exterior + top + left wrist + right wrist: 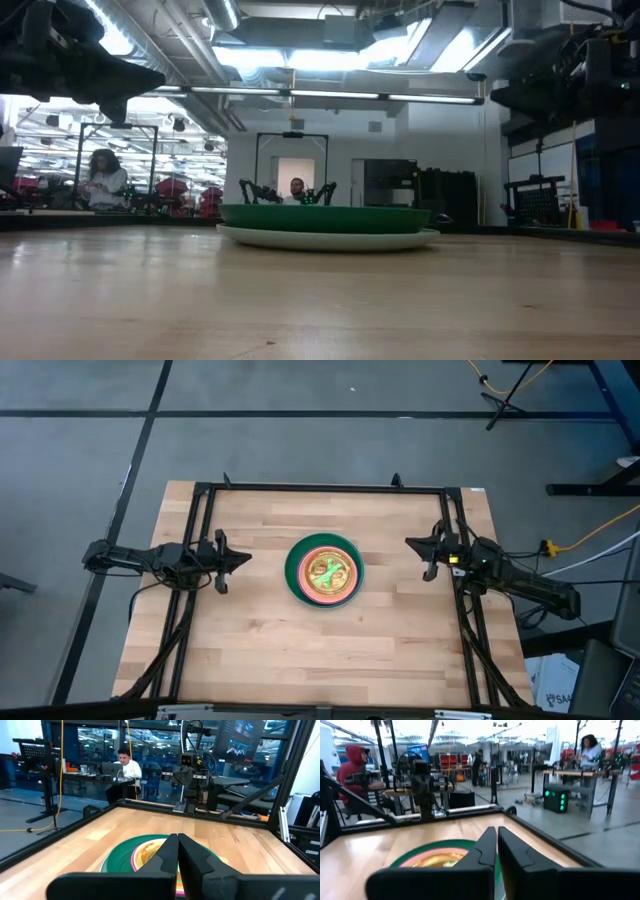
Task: Stack plastic plates
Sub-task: Return to Home Position
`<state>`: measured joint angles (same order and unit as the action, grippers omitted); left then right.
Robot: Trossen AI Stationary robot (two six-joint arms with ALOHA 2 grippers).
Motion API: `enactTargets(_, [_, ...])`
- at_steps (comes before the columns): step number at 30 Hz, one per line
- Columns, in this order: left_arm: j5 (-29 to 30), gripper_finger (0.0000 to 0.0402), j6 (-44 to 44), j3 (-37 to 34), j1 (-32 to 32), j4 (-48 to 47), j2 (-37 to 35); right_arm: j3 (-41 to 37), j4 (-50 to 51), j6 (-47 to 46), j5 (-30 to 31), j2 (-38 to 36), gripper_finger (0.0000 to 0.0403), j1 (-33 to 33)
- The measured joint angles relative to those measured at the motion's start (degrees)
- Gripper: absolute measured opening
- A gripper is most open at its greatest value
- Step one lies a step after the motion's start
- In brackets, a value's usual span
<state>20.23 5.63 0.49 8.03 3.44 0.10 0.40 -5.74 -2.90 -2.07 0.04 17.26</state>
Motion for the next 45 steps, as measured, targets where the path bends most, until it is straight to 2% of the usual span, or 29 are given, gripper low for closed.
enactTargets(10, [0.02,0.0010,-0.07,0.00,0.00,-0.01,0.02,-0.02,4.35,-0.10,0.02,0.30,0.0005,0.00])
enactTargets(45, [0.04,0.0009,-0.05,0.00,0.00,0.00,0.04,-0.02,4.68,0.40,0.60,0.43,0.0005,0.00])
